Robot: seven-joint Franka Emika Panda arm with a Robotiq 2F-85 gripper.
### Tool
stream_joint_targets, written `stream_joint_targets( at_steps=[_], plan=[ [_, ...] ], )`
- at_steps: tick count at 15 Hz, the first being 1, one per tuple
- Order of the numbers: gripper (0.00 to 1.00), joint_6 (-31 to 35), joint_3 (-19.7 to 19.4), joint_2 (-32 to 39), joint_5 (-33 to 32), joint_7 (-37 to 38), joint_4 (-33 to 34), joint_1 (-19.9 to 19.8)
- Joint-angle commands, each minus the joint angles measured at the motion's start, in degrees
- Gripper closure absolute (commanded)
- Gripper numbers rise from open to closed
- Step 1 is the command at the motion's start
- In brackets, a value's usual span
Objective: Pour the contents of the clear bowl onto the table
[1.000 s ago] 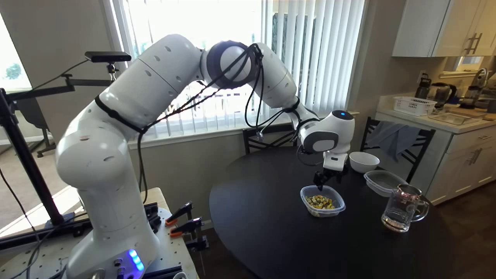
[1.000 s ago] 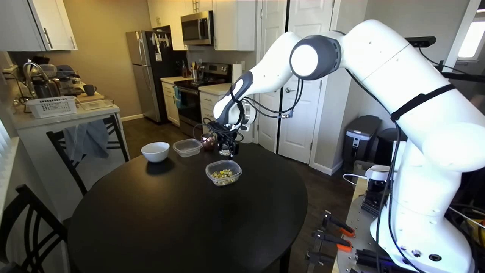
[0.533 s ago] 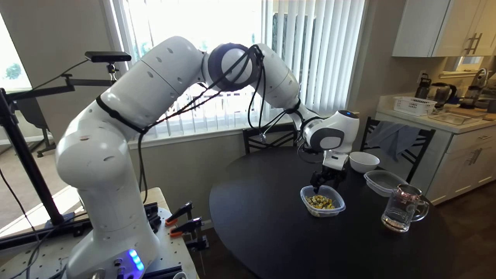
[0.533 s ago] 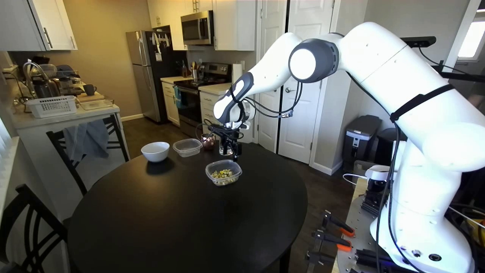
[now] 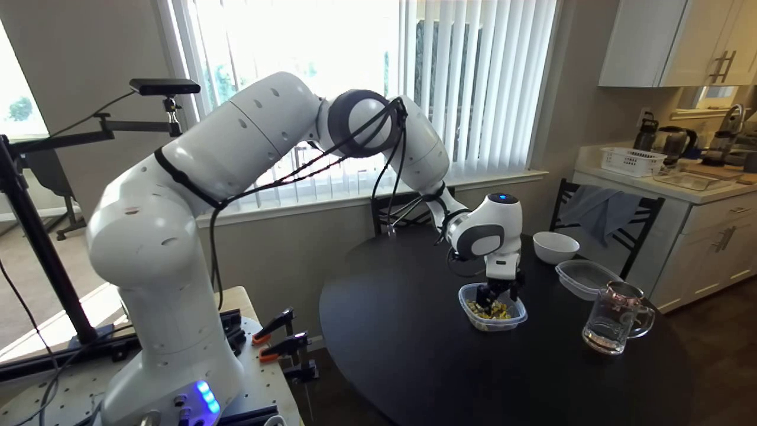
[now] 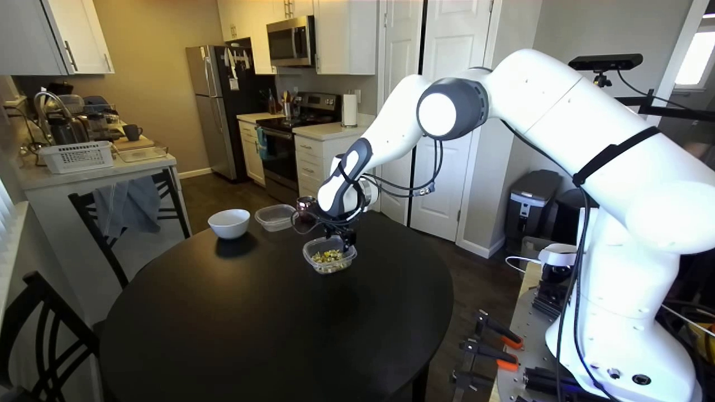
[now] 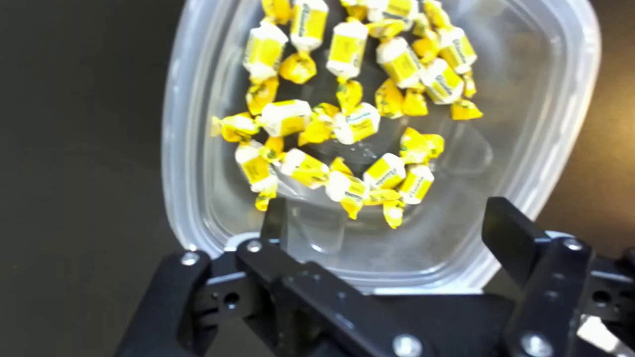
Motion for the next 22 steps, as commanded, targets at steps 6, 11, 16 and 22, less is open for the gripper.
stream_joint_targets(
  at_steps=[6,11,16,22],
  plan=[
    [0.00,-0.21,-0.11,-0.63,-1.45,0.03,-2.66,2.39],
    [0.00,-0.21,-0.22,-0.80,-1.48,0.00,-2.70,2.44],
    [0.00,-3.82,2.41,-5.21,0.02,-1.16,-5.78,1.05],
    [0.00,-7.01,1.56,-9.83,-1.18,-0.19,-10.18,2.39]
  ],
)
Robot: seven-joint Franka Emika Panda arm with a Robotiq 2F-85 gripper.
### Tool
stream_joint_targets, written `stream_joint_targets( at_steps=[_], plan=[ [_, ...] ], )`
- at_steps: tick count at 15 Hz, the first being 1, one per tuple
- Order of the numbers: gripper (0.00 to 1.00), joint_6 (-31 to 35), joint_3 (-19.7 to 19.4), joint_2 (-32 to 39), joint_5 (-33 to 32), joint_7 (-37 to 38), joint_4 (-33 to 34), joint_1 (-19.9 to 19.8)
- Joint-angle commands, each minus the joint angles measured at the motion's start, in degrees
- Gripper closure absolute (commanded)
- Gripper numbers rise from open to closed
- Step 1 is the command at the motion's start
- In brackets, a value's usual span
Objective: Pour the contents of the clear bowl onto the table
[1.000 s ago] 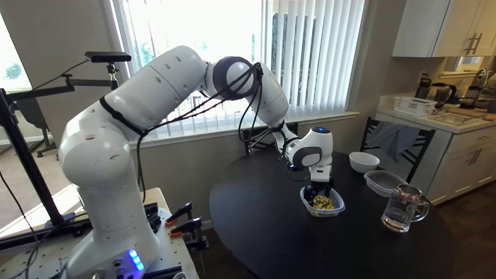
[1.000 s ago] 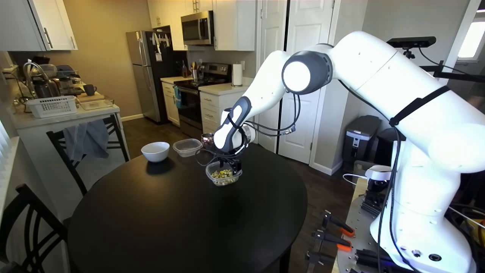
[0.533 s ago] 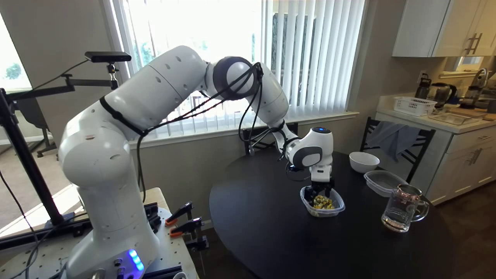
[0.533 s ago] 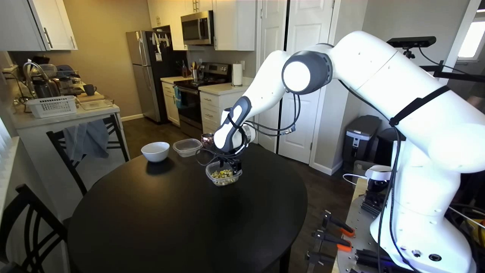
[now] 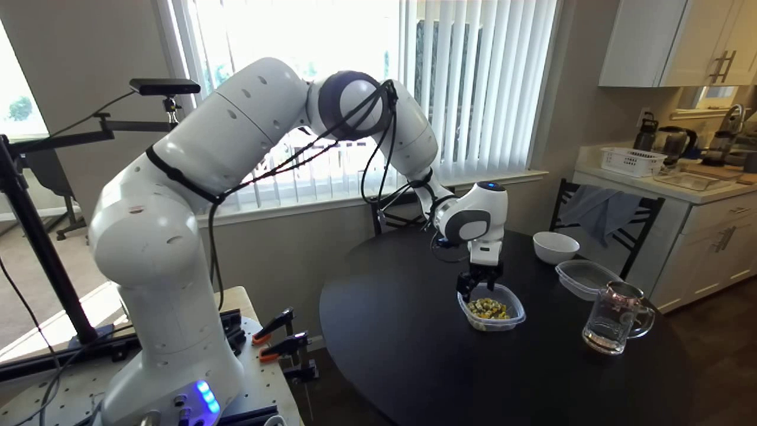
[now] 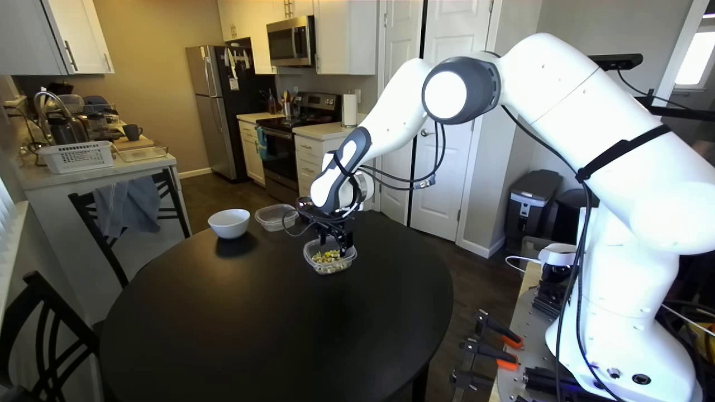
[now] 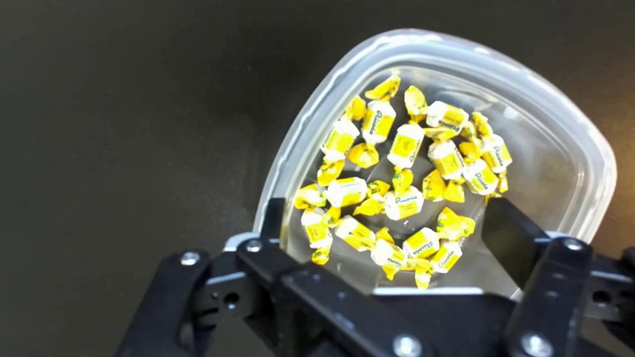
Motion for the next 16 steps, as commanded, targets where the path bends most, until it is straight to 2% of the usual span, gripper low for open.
stream_joint_targets(
  at_steps=[1,5,9,10,11,16],
  plan=[
    [0.00,-1.71,-1.15,-3.98,-1.12,0.64,-5.45,0.97],
    [0.00,0.65,-3.38,-0.56,-2.74,2.00,-6.97,2.66],
    [0.00,2.61,-3.32,1.71,-3.04,0.55,-8.06,3.13],
    [0.25,2.75,-2.84,1.81,-3.07,-0.33,-8.13,2.84],
    [0.26,3.30,-2.85,1.90,-3.16,-0.46,-8.32,3.03],
    [0.59,6.50,-3.18,1.64,-3.16,-0.47,-9.14,3.98]
  ],
)
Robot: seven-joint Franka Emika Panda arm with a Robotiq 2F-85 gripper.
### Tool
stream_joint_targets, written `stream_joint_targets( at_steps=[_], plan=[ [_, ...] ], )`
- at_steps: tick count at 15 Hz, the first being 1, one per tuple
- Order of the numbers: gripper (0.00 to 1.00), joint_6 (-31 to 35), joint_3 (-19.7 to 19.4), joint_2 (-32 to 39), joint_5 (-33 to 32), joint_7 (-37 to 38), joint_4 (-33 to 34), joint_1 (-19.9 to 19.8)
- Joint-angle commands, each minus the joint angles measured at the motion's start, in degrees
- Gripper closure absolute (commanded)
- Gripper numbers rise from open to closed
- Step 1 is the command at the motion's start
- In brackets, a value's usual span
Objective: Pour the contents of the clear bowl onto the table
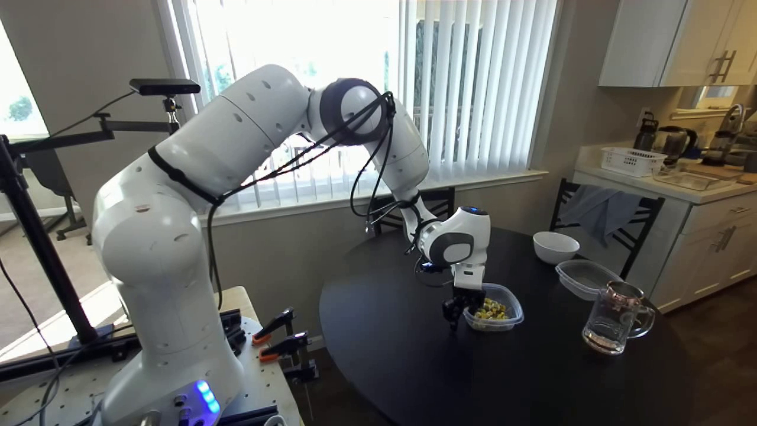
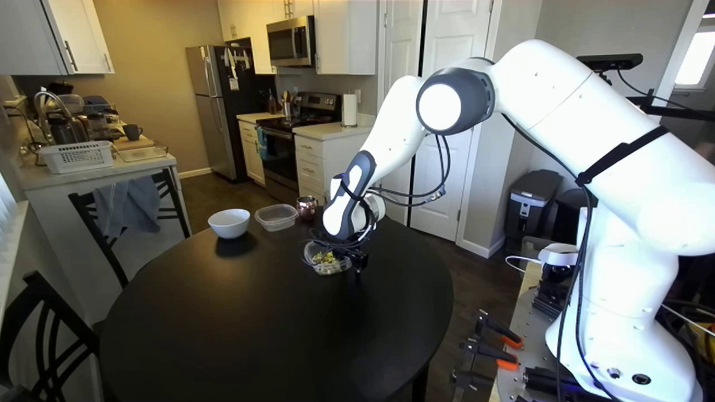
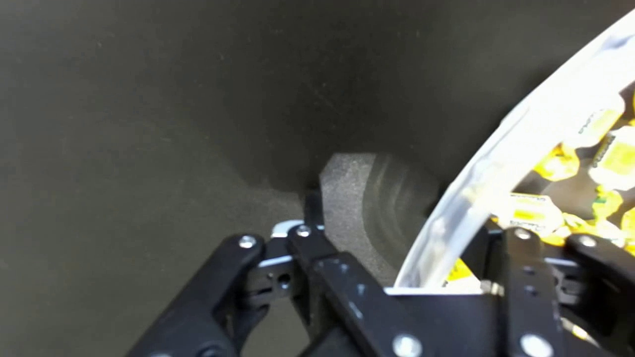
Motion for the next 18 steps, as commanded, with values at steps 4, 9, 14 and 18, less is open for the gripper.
stream_joint_targets(
  at_steps=[4,9,14,18],
  plan=[
    [0.85,7.57,-0.86,-1.37,-1.00,-0.74,-3.61,1.38],
    [1.00,21.55,-1.47,-4.04,0.17,-2.33,-10.34,2.88],
    [0.99,26.87,1.46,-10.31,1.41,-7.12,-18.70,1.63],
    [0.99,14.10,2.72,-17.33,0.26,-11.62,-22.50,0.57]
  ],
)
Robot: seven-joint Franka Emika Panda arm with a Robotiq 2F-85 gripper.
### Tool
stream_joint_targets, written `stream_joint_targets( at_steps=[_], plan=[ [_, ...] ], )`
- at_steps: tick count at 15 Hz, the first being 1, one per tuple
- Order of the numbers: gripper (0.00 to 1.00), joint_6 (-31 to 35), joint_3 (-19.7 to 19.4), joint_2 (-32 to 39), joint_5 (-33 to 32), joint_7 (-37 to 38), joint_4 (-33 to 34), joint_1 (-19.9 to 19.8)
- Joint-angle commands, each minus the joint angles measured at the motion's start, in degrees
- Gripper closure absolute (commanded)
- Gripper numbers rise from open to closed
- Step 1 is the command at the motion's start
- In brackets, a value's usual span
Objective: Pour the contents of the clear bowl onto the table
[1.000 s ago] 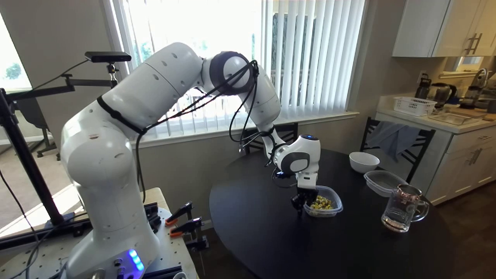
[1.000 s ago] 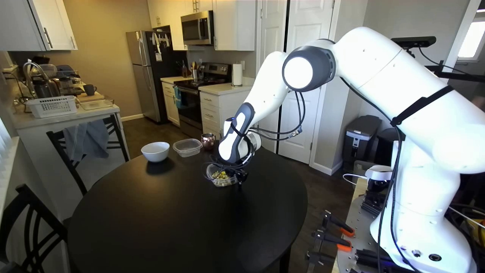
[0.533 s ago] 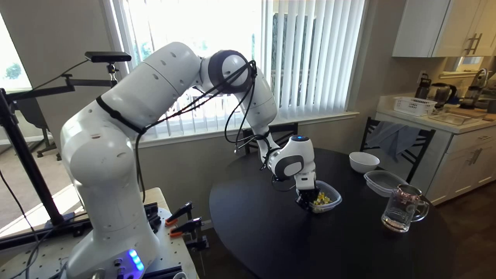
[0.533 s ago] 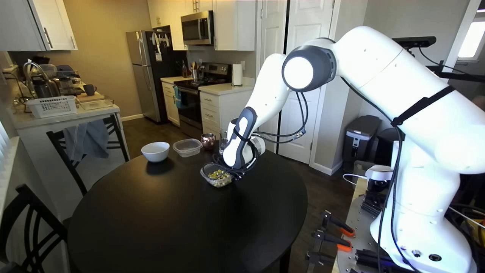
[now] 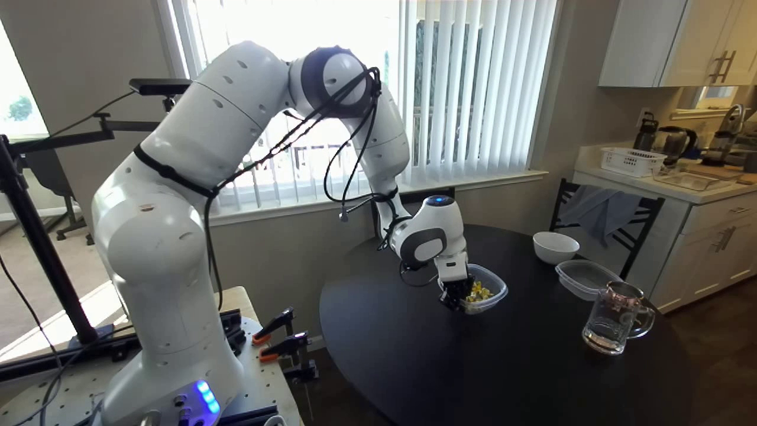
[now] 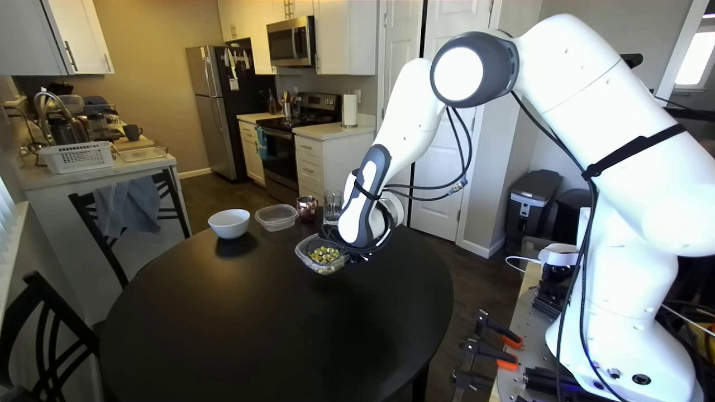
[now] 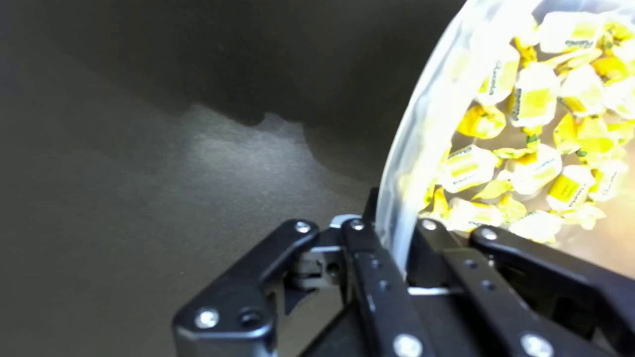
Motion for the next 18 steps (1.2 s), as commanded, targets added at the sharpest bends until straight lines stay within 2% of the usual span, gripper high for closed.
stream_joint_targets(
  at_steps=[1,4,8,10,13,18],
  plan=[
    [0.99,-13.76,1.11,-9.60,-0.63,-6.21,-5.39,-1.46],
    [0.99,-28.77,-0.92,-12.56,-3.42,-7.59,-3.46,-1.14],
    [0.99,-48.48,-2.51,-11.55,-9.87,-6.33,3.87,-1.80],
    [0.99,-58.23,-2.21,-7.90,-10.94,-4.37,10.23,-2.78],
    [0.99,-72.21,-1.24,-1.36,-9.16,-1.46,21.23,-4.62],
    [0.99,-90.05,-0.28,11.48,-7.87,7.34,38.24,-5.31]
  ],
)
